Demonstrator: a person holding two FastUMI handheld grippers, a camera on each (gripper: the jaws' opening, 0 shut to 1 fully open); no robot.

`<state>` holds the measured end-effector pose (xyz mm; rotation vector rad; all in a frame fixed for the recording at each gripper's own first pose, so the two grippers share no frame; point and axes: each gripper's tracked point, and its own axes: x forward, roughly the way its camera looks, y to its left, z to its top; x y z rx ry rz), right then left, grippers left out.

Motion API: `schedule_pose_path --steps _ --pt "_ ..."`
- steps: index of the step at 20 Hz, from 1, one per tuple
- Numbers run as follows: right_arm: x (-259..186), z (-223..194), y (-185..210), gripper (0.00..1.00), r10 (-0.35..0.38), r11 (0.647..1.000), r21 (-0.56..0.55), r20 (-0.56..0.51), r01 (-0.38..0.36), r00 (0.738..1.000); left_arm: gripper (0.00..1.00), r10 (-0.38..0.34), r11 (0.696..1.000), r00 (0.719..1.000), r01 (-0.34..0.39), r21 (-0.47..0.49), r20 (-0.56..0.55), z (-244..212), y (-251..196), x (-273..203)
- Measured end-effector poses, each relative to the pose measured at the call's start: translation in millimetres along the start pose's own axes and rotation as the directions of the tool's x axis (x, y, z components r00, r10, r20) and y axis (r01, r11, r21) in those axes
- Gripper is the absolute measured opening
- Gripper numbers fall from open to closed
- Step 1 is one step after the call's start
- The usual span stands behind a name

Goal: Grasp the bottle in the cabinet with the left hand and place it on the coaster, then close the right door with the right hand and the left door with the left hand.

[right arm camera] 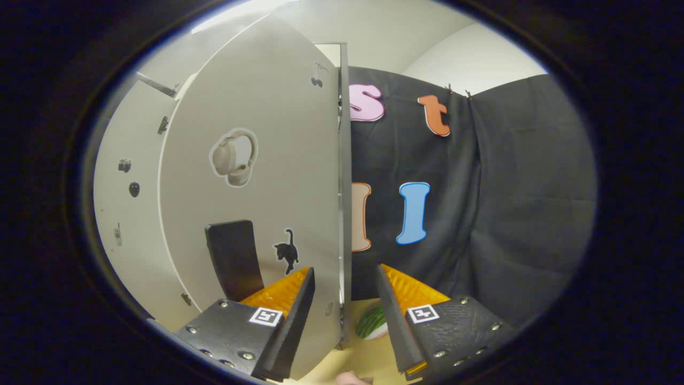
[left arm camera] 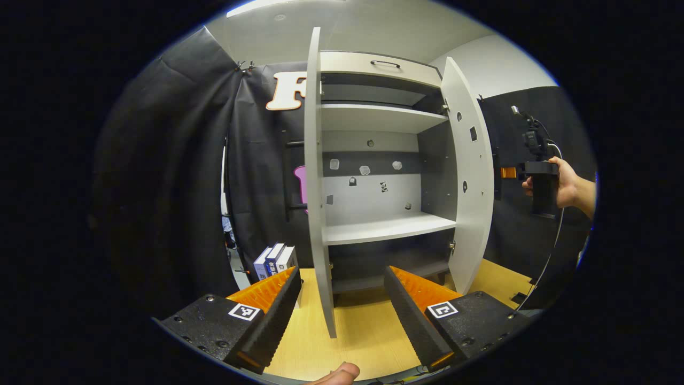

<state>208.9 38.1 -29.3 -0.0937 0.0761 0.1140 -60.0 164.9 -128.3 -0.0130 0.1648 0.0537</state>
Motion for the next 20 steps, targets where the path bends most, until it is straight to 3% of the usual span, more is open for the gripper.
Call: schedule_pose_path --steps 4,6,13,20 --pt "4.1 -11.3 9.9 0.8 -0.033 0.999 -0.007 -0.026 0.033 0.999 0.98 0.053 0.998 0.999 -0.053 -0.015 -0.007 2.2 22.5 -7.9" --pt "-2.7 -13.7 10.7 0.99 -0.05 0.999 -0.019 -0.025 0.05 0.998 0.98 0.073 0.997 0.997 -0.073 -0.023 -0.011 6.5 32.6 -15.8" --pt "-74.2 -37.8 21.1 0.97 0.04 0.999 0.022 -0.007 -0.04 0.999 0.99 0.129 0.991 0.991 -0.13 -0.035 -0.031 16.2 77.8 -22.6" --pt "-159.4 -44.5 57.9 1.0 0.169 0.986 -0.002 0.037 -0.169 0.985 0.98 0.117 0.992 0.993 -0.117 -0.053 -0.002 37.8 137.1 33.9"
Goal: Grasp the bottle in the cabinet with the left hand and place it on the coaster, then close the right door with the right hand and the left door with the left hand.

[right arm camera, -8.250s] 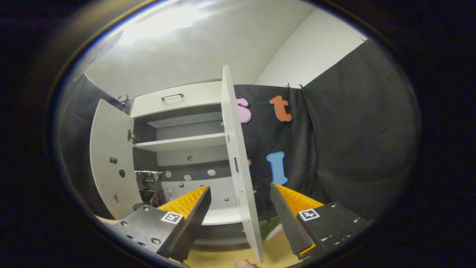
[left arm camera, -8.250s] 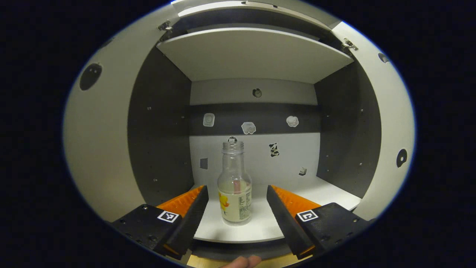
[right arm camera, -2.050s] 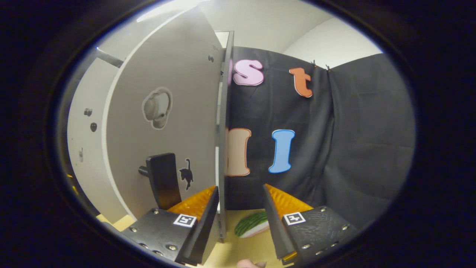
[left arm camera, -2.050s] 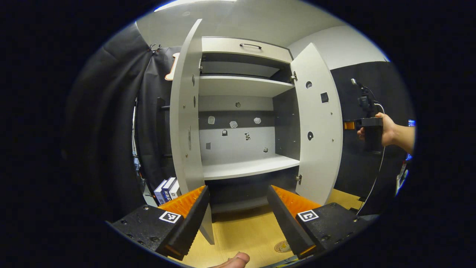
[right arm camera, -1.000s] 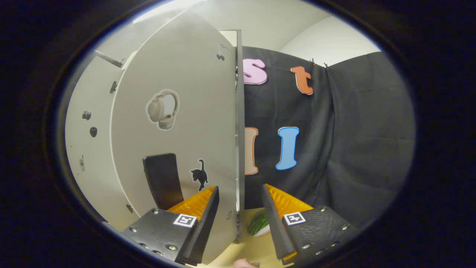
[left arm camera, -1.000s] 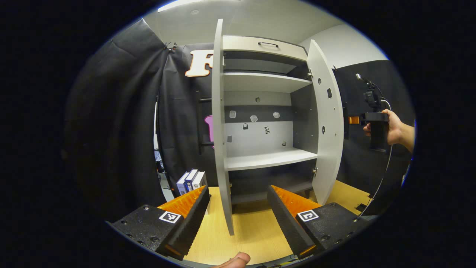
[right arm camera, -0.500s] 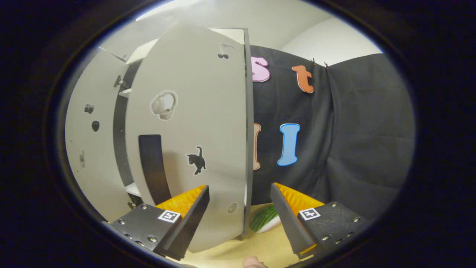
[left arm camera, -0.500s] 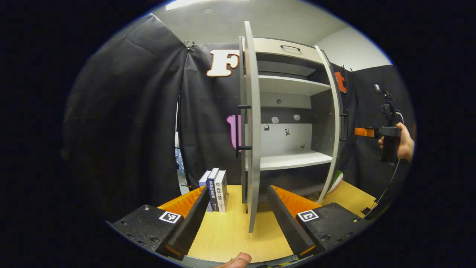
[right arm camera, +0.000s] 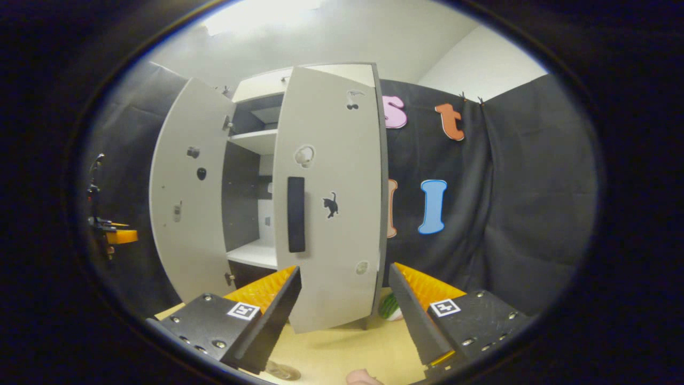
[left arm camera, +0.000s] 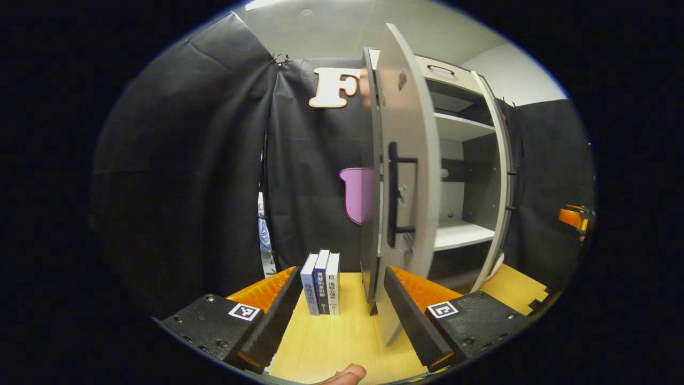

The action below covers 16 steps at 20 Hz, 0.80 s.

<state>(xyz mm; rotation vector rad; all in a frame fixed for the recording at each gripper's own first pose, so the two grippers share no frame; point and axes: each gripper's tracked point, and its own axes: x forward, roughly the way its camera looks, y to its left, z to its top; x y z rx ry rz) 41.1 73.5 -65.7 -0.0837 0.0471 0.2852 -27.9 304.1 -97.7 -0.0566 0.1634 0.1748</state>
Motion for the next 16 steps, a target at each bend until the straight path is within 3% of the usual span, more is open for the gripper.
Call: schedule_pose_path --steps 2,7,9,12,13,15,16 --pt "-8.1 0.3 16.3 1.0 0.027 0.999 0.033 -0.001 -0.027 1.0 0.98 -0.012 1.0 1.0 0.012 -0.019 0.029 14.3 11.7 17.3" --pt "1.9 6.6 31.8 1.0 -0.02 0.985 0.174 0.011 0.018 1.0 0.94 -0.08 0.99 0.997 0.082 -0.112 0.026 28.3 16.3 58.9" --pt "6.9 8.9 36.9 1.0 -0.03 0.984 0.177 0.013 0.028 0.999 0.94 -0.12 0.986 0.992 0.123 -0.114 0.03 34.7 10.6 74.6" --pt "6.8 11.9 39.4 1.0 -0.062 0.992 0.114 0.017 0.06 0.998 0.97 -0.187 0.981 0.981 0.189 -0.044 0.05 47.3 -9.2 86.9" --pt "12.6 11.7 42.7 1.0 -0.064 0.993 0.096 0.013 0.062 0.998 0.93 -0.209 0.978 0.977 0.21 -0.017 0.05 50.3 -17.3 90.5" --pt "12.1 11.3 44.0 1.0 -0.08 0.994 0.076 0.012 0.079 0.997 0.96 -0.213 0.977 0.976 0.212 0.038 0.047 51.3 -26.1 96.2" --pt "11.0 12.0 43.9 1.0 -0.088 0.994 0.073 0.013 0.087 0.996 0.92 -0.227 0.973 0.973 0.225 0.044 0.043 53.2 -29.8 96.9"
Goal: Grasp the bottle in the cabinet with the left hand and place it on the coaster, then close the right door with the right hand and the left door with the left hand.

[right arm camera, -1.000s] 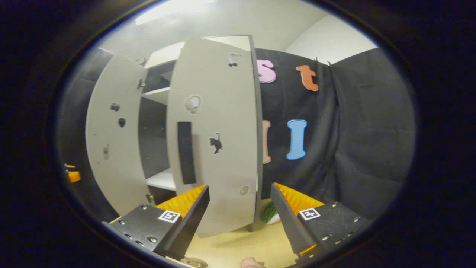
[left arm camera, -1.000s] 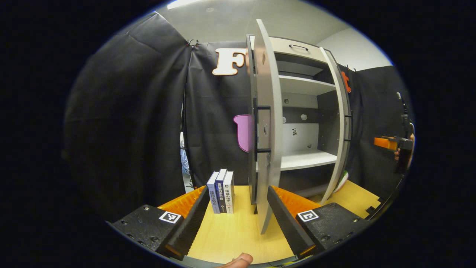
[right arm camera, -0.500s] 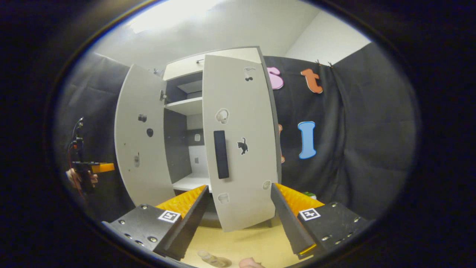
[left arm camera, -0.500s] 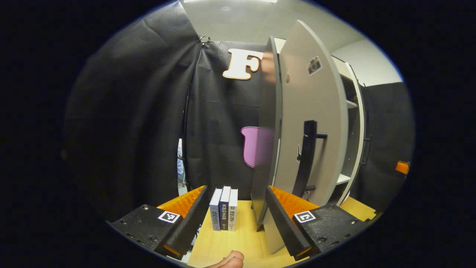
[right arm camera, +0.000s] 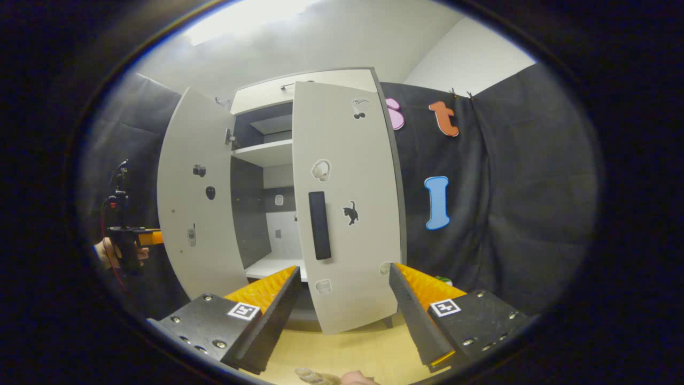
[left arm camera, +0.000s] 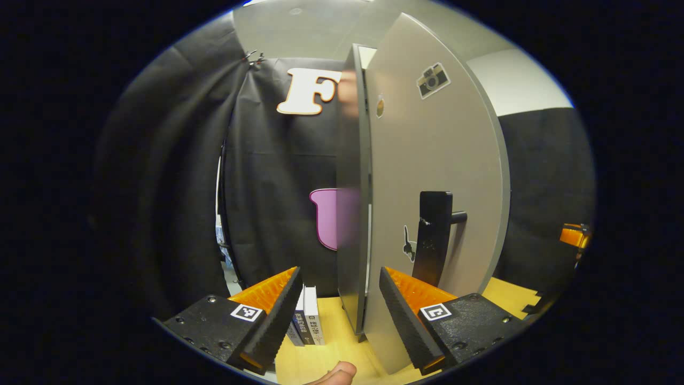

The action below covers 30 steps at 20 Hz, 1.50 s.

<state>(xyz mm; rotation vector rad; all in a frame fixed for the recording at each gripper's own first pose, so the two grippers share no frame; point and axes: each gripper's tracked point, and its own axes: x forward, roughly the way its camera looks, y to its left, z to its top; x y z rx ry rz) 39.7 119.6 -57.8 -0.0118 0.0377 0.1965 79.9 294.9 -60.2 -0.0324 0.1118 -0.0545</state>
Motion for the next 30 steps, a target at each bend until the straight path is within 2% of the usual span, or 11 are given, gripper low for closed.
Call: schedule_pose_path --steps 3,8,14,15,18,19,24,25,26,27,30 --pt "-3.0 1.2 -2.1 1.0 -0.018 1.0 0.017 0.013 0.018 1.0 0.89 -0.022 0.999 0.999 0.02 -0.048 -0.044 -5.4 -15.0 5.0" --pt "-12.5 0.2 -15.2 1.0 -0.047 0.999 0.011 0.013 0.047 0.999 0.93 -0.015 0.999 1.0 0.014 -0.031 -0.023 1.7 -36.8 14.8" --pt "-35.6 2.2 -35.5 1.0 -0.048 0.999 -0.017 0.021 0.048 0.999 0.92 0.105 0.994 0.994 -0.106 -0.025 -0.012 -0.6 -43.8 23.7" --pt "-40.3 1.5 -40.1 1.0 -0.047 0.999 -0.015 0.018 0.047 0.999 0.96 0.123 0.992 0.992 -0.124 -0.029 -0.015 -1.4 -42.6 23.5" --pt "-48.3 -0.2 -50.9 1.0 -0.055 0.998 0.02 0.001 0.055 0.998 0.88 0.215 0.976 0.976 -0.217 -0.03 -0.037 -4.0 -38.0 14.6" --pt "-52.1 -0.7 -55.8 0.97 -0.067 0.997 0.024 -0.004 0.067 0.998 0.93 0.232 0.972 0.972 -0.233 -0.023 -0.035 -0.6 -41.0 15.4" --pt "-71.0 -3.1 -56.5 1.0 -0.063 0.998 -0.004 0.006 0.063 0.998 0.93 0.261 0.965 0.963 -0.263 -0.016 -0.07 -6.5 -60.0 12.9" --pt "-77.7 -6.2 -55.1 1.0 -0.055 0.998 -0.012 0.009 0.055 0.998 0.89 0.268 0.962 0.961 -0.27 -0.025 -0.068 -6.3 -65.0 13.5" --pt "-83.8 -8.9 -55.7 1.0 -0.051 0.999 -0.018 0.01 0.051 0.999 0.98 0.285 0.958 0.956 -0.287 -0.021 -0.063 -3.4 -66.4 13.3" --pt "-90.9 -14.2 -59.0 1.0 -0.05 0.999 -0.021 0.005 0.05 0.999 0.93 0.301 0.953 0.952 -0.303 -0.012 -0.056 -0.8 -65.8 12.7" --pt "-106.6 -23.8 -68.2 1.0 -0.061 0.998 0.005 -0.024 0.061 0.998 0.93 0.314 0.949 0.949 -0.313 0.019 -0.043 2.3 -71.0 15.3"
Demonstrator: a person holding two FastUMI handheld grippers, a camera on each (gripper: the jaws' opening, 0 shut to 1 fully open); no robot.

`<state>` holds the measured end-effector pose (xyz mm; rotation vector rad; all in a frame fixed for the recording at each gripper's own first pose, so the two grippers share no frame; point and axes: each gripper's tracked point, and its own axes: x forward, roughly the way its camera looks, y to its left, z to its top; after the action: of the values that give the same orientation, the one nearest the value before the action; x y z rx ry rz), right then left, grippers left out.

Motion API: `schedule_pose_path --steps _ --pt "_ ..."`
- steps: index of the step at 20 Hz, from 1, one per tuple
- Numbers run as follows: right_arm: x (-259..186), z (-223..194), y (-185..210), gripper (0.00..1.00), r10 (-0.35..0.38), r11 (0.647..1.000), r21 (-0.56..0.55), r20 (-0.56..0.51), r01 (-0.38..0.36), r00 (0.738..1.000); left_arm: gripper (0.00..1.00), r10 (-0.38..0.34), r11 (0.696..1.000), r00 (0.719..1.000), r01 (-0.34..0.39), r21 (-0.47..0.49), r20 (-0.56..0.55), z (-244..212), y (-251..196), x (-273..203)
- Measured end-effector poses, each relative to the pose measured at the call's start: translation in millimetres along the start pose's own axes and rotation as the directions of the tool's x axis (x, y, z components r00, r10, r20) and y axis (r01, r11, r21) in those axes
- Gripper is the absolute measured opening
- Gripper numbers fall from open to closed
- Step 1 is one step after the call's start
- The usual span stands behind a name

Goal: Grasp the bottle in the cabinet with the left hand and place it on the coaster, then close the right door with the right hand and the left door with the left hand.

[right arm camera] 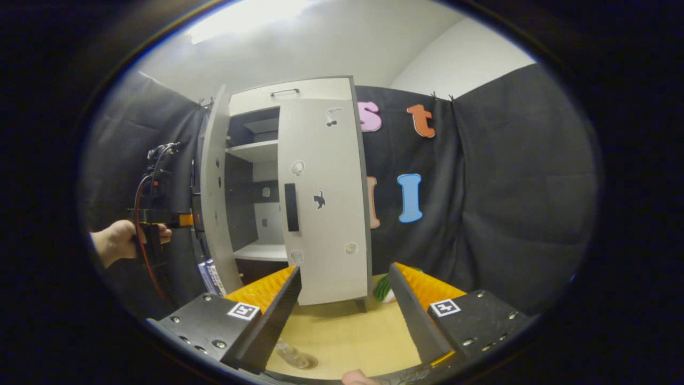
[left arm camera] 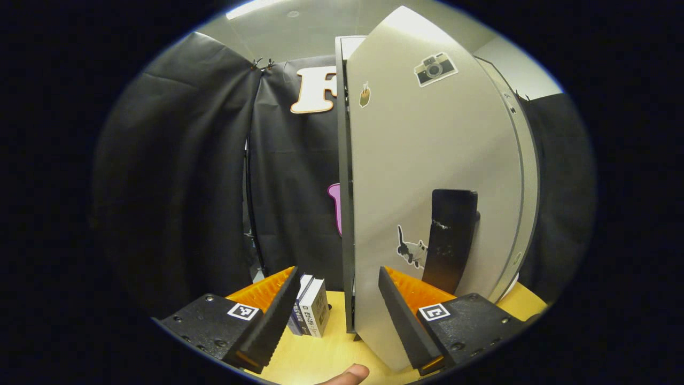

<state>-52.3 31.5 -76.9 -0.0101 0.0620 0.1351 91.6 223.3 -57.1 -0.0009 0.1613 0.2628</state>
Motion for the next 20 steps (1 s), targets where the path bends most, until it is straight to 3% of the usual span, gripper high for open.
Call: schedule_pose_path --steps 1,2,3,7,8,11,13,20 --pt "-5.2 -0.5 -3.5 1.0 -0.003 1.0 0.006 -0.003 0.003 1.0 0.98 0.005 1.0 1.0 -0.005 0.0 0.005 -0.3 -0.7 0.3" --pt "-9.2 -0.1 -7.1 1.0 -0.007 1.0 0.011 -0.002 0.007 1.0 0.89 0.01 1.0 1.0 -0.01 -0.005 0.008 -0.3 -0.5 0.7" --pt "-13.2 -0.4 -11.6 1.0 -0.013 1.0 0.017 -0.004 0.013 1.0 0.93 0.016 1.0 1.0 -0.016 -0.012 0.01 -1.6 -1.0 0.1" --pt "-26.3 -1.3 -26.9 1.0 -0.031 0.999 0.027 -0.008 0.031 0.999 0.89 0.039 0.999 0.999 -0.039 -0.011 0.012 -2.6 -2.5 0.7" --pt "-29.8 -2.8 -30.3 1.0 -0.033 0.999 0.028 -0.011 0.034 0.999 0.97 0.046 0.999 0.999 -0.046 -0.007 0.011 -3.8 -1.2 0.8" --pt "-35.0 -2.0 -40.1 1.0 -0.046 0.999 0.008 -0.005 0.046 0.999 0.89 0.053 0.999 0.998 -0.053 -0.002 0.017 -3.1 -2.7 0.2" --pt "-36.5 -2.4 -43.0 1.0 -0.046 0.999 0.014 0.0 0.046 0.999 0.93 0.059 0.998 0.998 -0.059 -0.013 0.012 -4.9 -3.9 0.1" --pt "-32.2 -4.1 -46.6 1.0 -0.035 0.999 0.016 0.006 0.035 0.999 0.93 -0.025 0.999 0.999 0.025 -0.023 -0.023 -16.4 -38.3 0.5"
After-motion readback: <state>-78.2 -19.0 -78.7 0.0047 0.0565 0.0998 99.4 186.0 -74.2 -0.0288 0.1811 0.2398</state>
